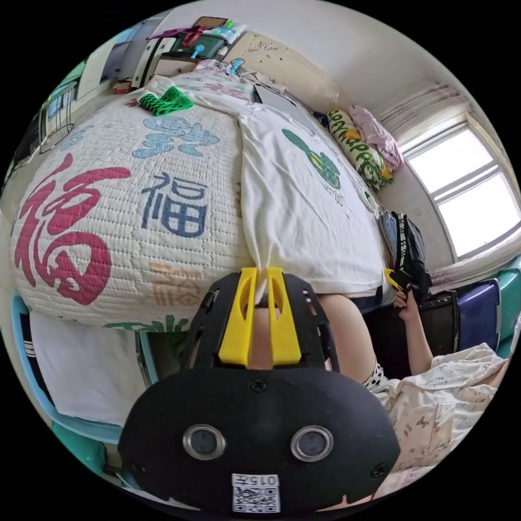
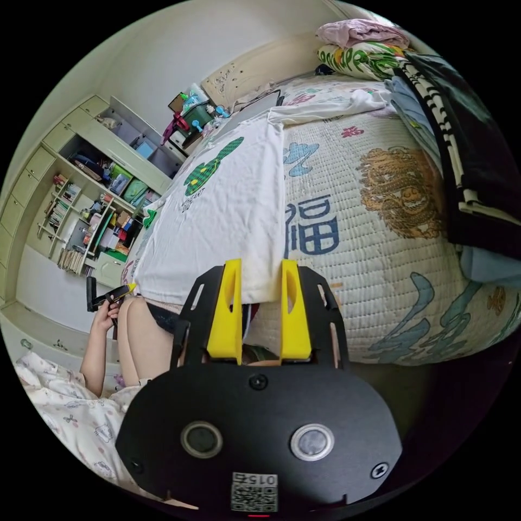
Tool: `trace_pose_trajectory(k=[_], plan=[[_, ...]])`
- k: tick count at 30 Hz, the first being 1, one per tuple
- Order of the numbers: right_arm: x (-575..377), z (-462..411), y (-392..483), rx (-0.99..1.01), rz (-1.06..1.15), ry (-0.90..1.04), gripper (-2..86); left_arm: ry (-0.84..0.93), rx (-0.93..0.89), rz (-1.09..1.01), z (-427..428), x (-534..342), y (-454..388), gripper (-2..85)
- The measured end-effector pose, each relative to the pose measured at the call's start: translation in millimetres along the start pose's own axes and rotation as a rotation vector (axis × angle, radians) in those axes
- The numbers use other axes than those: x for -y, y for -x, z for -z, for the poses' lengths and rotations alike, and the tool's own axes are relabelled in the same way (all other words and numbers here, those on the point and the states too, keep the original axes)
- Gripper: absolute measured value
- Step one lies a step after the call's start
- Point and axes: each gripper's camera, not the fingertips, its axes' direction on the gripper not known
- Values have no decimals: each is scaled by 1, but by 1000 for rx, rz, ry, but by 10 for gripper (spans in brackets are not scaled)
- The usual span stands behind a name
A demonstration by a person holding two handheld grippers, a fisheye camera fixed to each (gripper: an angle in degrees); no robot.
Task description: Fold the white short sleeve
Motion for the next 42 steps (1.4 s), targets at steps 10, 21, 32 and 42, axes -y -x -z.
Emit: trace_pose_trajectory(k=[10,21,32,42], plan=[[-15,21,-49,8,-85,-85,7,-168,31,17,21,-25,-23,-2],[-21,-80,-3,-452,185,34,5,-38,283,-39,-55,-32,-77,-4],[-36,-145,-16,-574,229,5,4,-193,325,11,-93,-69,-111,-6],[-45,-169,-48,-557,184,-51,4,-248,346,3,-118,-87,-127,-5]])
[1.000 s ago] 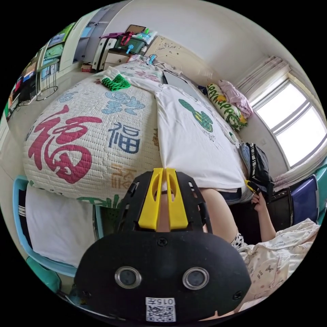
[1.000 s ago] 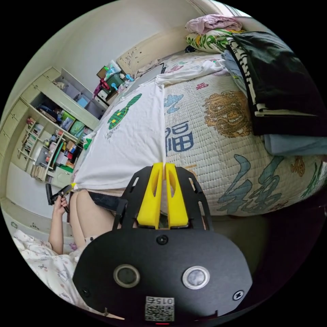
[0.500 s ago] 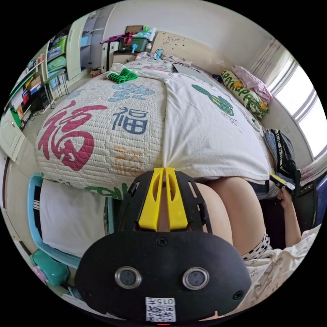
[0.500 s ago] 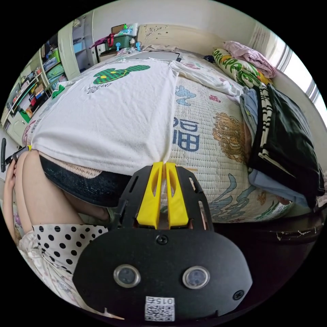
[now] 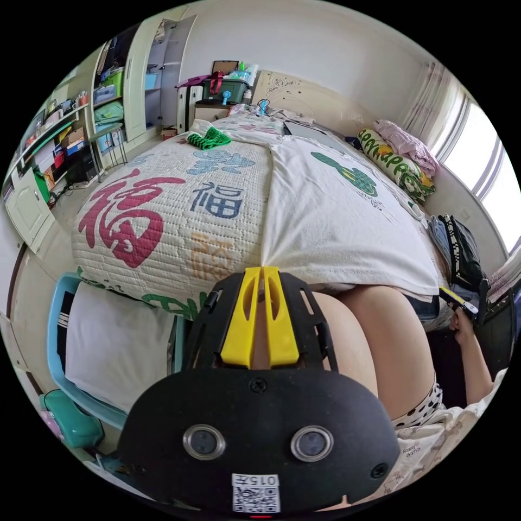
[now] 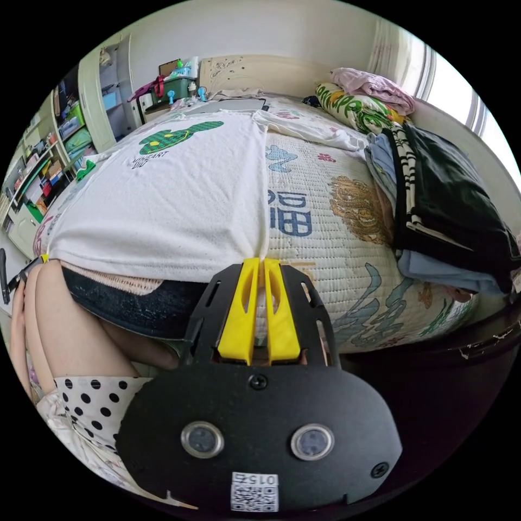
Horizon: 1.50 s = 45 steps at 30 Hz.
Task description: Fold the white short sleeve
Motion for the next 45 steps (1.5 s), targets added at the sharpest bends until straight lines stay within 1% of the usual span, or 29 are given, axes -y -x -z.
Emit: trace_pose_trajectory(k=[3,9,16,25,29,36,41,43,45], plan=[[-1,-10,-9,22,-5,1,4,-6,-11,6,-6,-5,0,-5],[0,-30,3,-74,85,20,3,-7,-6,2,-20,-11,-4,-5],[12,-48,-28,17,124,84,3,-8,-9,9,-34,-19,2,-5],[11,-64,-48,39,96,71,4,-6,-11,8,-54,-36,25,-6],[13,-70,-47,10,113,79,4,-11,-2,2,-59,-47,37,-6],[12,-78,-63,48,62,61,4,-38,2,10,-67,-77,72,-6],[11,-84,-60,20,42,48,3,-61,-91,25,-70,-104,118,-6],[13,-86,-56,3,55,55,3,-119,-120,-6,-59,-124,141,-6],[14,-87,-54,-8,72,58,3,-150,-161,14,-48,-137,164,-7]])
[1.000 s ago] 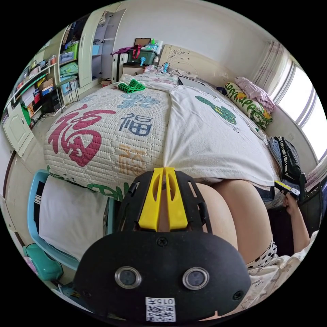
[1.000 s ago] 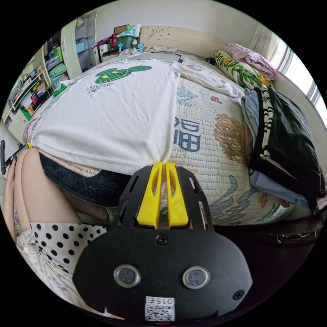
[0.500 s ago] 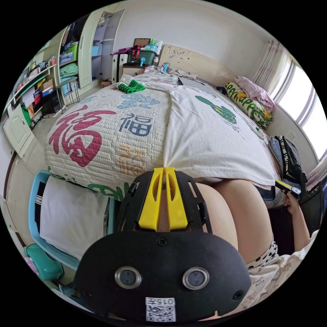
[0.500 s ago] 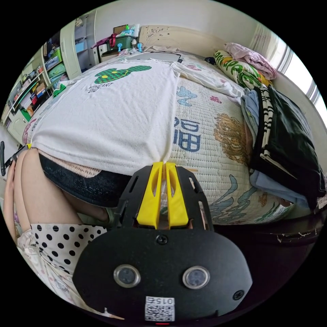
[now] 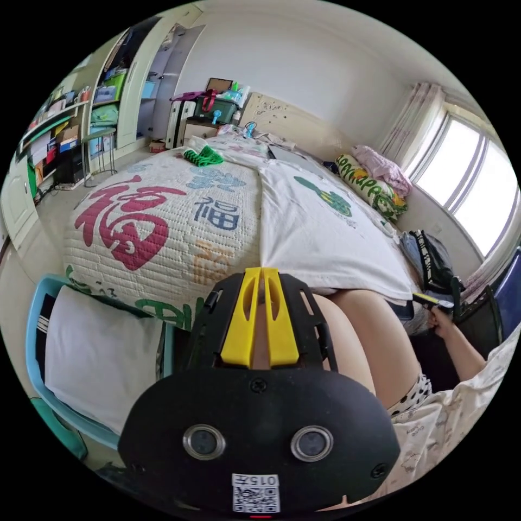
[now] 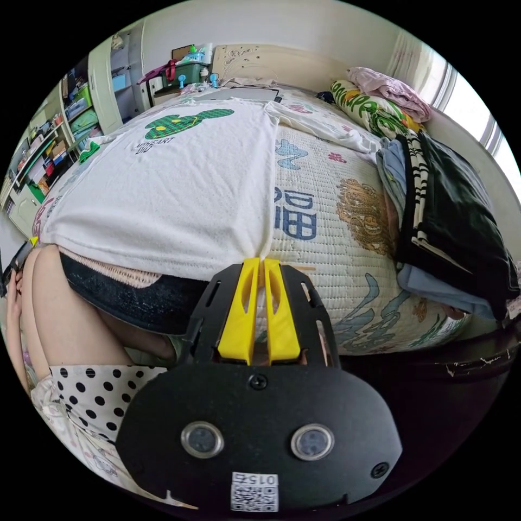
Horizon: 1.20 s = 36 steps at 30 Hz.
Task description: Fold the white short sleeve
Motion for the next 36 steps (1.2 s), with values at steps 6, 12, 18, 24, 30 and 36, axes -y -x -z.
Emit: trace_pose_trajectory(k=[6,12,18,24,30,36], plan=[[2,-4,-3,22,-32,-6,3,-110,52,203,80,-45,78,-9],[8,-7,9,-11,-12,8,4,-296,162,287,165,-55,63,-9],[15,-6,17,-14,-45,22,4,-452,132,378,242,-40,3,-9],[21,-3,39,-70,-22,34,4,-855,-197,397,371,-74,-19,-9],[17,6,49,-61,-62,1,4,-1092,-240,417,457,-122,-4,-9],[15,22,47,10,-117,-26,3,-1146,-271,394,506,-143,12,-9]])
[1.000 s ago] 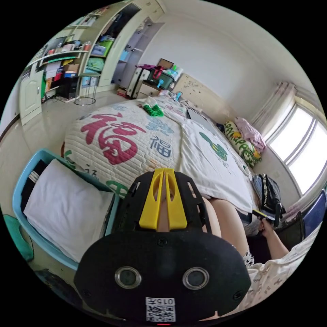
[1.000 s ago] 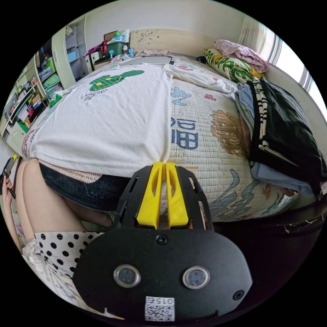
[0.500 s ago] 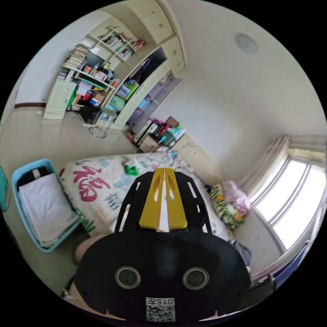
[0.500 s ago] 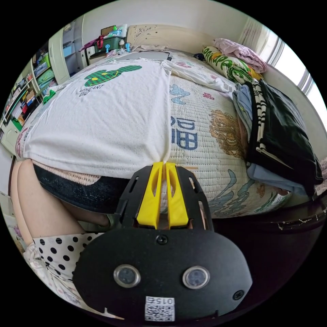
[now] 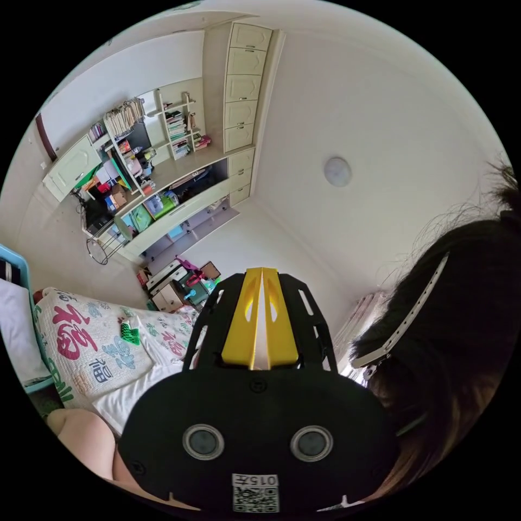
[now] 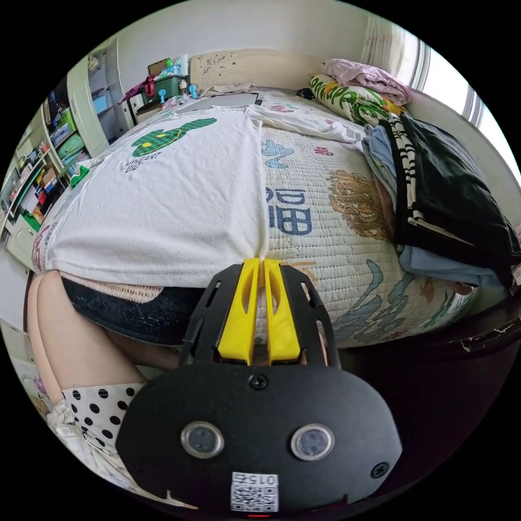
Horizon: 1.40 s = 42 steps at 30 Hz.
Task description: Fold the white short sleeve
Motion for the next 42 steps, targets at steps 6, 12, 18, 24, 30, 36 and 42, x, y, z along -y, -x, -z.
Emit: trace_pose_trajectory(k=[6,12,18,24,30,36,42], plan=[[-4,19,8,37,-10,-28,4,-40,-81,-22,30,44,-22,-9],[-9,42,18,77,-24,-59,4,-55,-115,-99,33,75,-68,-9],[-13,68,27,135,-25,-90,4,88,-145,-48,-9,82,-80,-9],[-10,100,72,19,75,-92,4,273,-47,-62,-81,93,-139,-9],[-16,135,71,122,-9,-160,8,254,-141,-69,-124,132,-201,-9],[-6,180,72,205,-36,-173,28,304,-156,-235,-193,141,-269,-6],[12,248,13,327,-242,-316,59,610,-137,-716,-308,74,-291,18]])
